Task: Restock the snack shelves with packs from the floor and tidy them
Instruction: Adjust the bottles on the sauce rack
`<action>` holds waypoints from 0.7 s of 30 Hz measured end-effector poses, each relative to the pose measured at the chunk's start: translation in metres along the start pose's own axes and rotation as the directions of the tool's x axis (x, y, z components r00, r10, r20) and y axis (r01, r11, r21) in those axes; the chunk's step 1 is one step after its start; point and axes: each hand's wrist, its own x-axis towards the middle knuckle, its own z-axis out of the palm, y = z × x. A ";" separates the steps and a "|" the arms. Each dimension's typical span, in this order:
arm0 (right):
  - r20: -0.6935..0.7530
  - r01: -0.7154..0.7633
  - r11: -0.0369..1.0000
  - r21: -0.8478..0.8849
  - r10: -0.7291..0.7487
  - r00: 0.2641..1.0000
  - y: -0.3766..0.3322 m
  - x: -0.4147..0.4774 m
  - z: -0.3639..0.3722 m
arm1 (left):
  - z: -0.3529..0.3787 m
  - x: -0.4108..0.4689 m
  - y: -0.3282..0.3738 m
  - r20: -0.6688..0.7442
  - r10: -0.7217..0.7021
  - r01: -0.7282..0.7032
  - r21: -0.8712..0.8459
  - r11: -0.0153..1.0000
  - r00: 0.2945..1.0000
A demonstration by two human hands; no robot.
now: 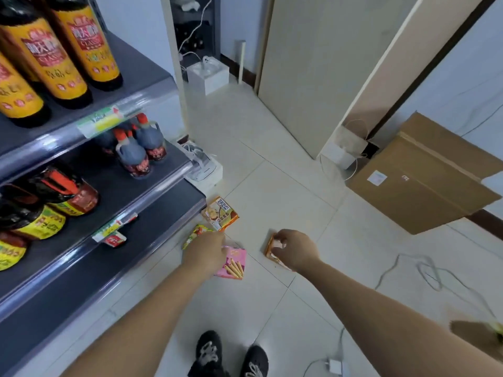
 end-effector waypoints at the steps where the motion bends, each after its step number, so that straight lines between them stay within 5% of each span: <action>1: 0.016 -0.010 1.000 0.002 0.010 1.000 0.003 0.015 0.006 | 0.011 0.013 -0.004 0.012 -0.005 0.005 -0.012 1.000 1.000; 12: 0.122 -0.093 0.996 0.006 0.092 0.988 0.033 0.178 0.109 | 0.136 0.159 -0.071 0.201 -0.071 0.082 -0.049 0.995 0.977; 21: 0.245 -0.142 0.989 -0.034 0.146 0.958 0.103 0.315 0.278 | 0.306 0.266 -0.134 0.321 -0.141 0.160 -0.033 0.987 0.937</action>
